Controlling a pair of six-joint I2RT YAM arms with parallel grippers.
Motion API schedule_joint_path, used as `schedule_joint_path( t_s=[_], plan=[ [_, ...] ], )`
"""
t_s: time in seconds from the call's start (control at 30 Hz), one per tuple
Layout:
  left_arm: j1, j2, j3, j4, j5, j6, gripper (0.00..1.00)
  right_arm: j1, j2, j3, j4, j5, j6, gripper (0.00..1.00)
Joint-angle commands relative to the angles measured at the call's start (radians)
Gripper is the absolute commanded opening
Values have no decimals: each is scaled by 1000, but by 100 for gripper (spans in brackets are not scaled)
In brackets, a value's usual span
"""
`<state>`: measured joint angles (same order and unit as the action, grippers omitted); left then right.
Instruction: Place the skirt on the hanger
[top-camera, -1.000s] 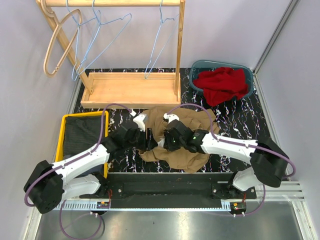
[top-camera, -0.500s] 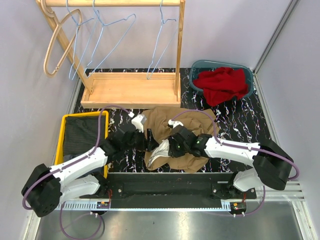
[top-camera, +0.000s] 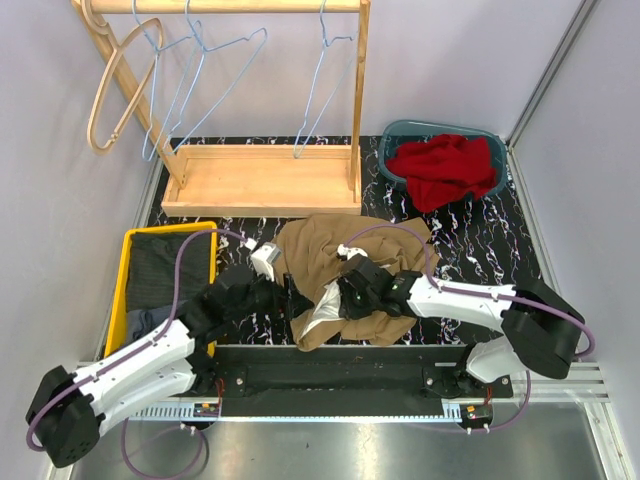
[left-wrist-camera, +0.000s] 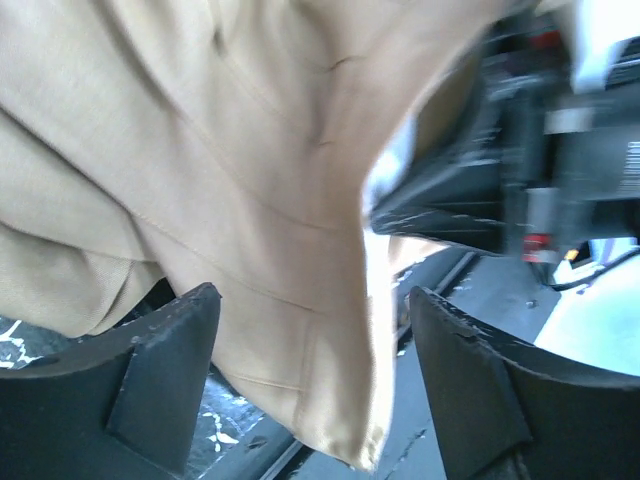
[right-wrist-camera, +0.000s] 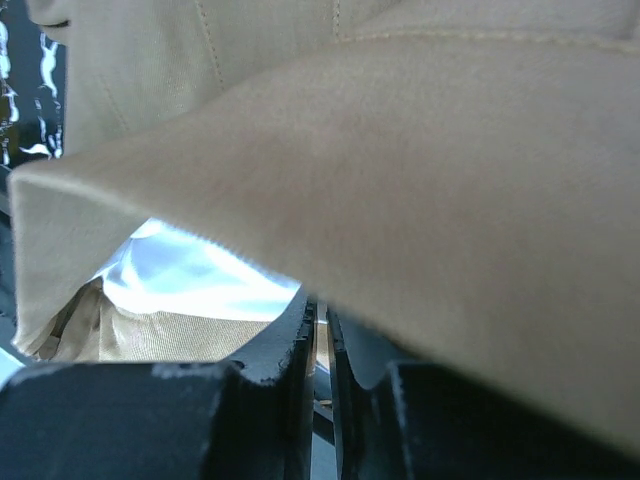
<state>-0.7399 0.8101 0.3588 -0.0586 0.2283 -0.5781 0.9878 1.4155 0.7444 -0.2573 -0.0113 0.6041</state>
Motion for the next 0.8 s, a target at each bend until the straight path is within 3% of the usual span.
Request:
schedule_joint_path(
  t_s=[0.0, 0.27, 0.53, 0.63, 0.7, 0.77],
  plan=[
    [-7, -72, -24, -16, 31, -23, 80, 11, 31, 44, 12, 5, 16, 16],
    [-67, -91, -78, -47, 13, -134, 76, 11, 45, 93, 16, 53, 28, 18],
    [-160, -98, -64, -190, -167, -180, 75, 11, 65, 121, 18, 63, 36, 18],
    [-171, -43, -46, -256, -262, -227, 63, 11, 53, 110, 18, 62, 37, 18],
    [-174, -5, -35, -285, -323, -278, 47, 11, 40, 93, 18, 59, 40, 19],
    [-176, 15, -31, -291, -360, -302, 41, 11, 25, 72, 16, 56, 43, 18]
  ],
)
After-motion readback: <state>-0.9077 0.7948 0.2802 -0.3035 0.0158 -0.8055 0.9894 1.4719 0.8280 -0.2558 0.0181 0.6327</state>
